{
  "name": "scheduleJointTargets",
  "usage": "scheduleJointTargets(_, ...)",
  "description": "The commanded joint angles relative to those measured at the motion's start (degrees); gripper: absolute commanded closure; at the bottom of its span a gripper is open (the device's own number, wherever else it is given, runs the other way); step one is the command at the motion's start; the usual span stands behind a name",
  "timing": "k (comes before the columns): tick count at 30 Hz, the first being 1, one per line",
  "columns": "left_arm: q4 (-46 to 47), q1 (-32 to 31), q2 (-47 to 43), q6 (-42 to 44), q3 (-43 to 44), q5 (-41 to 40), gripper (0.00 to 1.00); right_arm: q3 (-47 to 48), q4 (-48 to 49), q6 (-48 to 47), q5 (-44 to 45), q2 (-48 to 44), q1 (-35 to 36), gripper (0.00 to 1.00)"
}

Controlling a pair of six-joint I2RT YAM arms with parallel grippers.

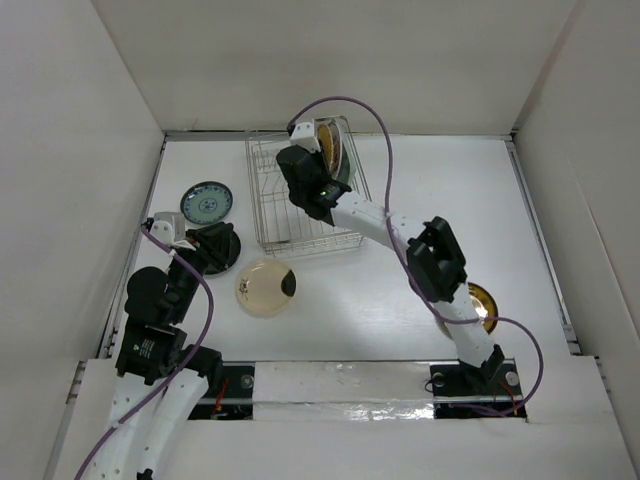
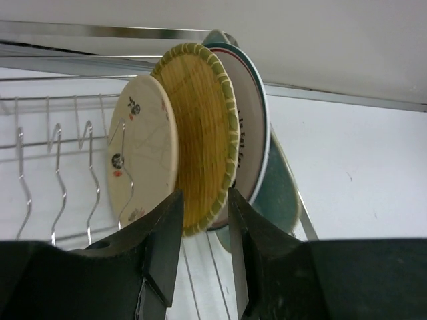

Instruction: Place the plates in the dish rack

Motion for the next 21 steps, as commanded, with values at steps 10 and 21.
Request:
scheduleJointTargets(10,3.1,-0.4,-0.7,-0.2,0.1,-0.7,1.0,-51.9,14.2,22.4,-38.2,-38.9,12.4,1.0)
scheduleJointTargets(21,3.4,-0.4,-1.7,-0.3,-0.1,-0.1,0.88,-72.5,30.1,48.6,-49.6,-36.4,15.4,0.58)
